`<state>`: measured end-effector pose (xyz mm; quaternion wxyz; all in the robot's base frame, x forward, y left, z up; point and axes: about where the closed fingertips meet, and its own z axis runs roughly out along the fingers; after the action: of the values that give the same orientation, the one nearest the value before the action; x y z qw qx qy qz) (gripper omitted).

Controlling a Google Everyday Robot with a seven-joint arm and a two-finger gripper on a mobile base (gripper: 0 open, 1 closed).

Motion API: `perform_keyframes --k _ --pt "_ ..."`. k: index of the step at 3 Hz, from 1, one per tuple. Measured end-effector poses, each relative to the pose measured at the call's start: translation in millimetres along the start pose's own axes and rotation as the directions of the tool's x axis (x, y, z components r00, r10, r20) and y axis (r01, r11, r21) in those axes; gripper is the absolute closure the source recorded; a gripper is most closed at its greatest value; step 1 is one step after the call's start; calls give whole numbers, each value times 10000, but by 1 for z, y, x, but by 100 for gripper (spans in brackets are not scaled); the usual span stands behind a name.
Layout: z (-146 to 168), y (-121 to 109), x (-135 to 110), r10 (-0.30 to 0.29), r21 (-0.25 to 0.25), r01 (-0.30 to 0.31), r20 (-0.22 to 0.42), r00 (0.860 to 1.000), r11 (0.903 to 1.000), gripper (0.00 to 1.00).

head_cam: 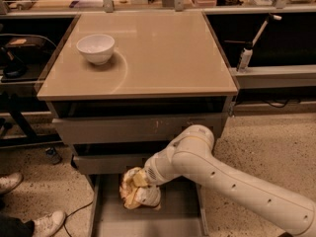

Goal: Place brown chip bag into bottom drawer

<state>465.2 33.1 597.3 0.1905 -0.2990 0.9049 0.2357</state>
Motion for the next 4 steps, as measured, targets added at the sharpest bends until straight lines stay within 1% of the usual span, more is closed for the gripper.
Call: perform_keyframes --k 1,2,3,4 --pt "59 -9 16 756 -409 -767 -288 9967 9962 100" --pt "109 -17 28 1243 -598 -1279 -608 9904 9900 100" --pt "151 -20 36 1469 -870 -1540 -829 9857 9842 100" --pt "184 -28 45 1582 -889 -1680 -1079 9815 9818 100"
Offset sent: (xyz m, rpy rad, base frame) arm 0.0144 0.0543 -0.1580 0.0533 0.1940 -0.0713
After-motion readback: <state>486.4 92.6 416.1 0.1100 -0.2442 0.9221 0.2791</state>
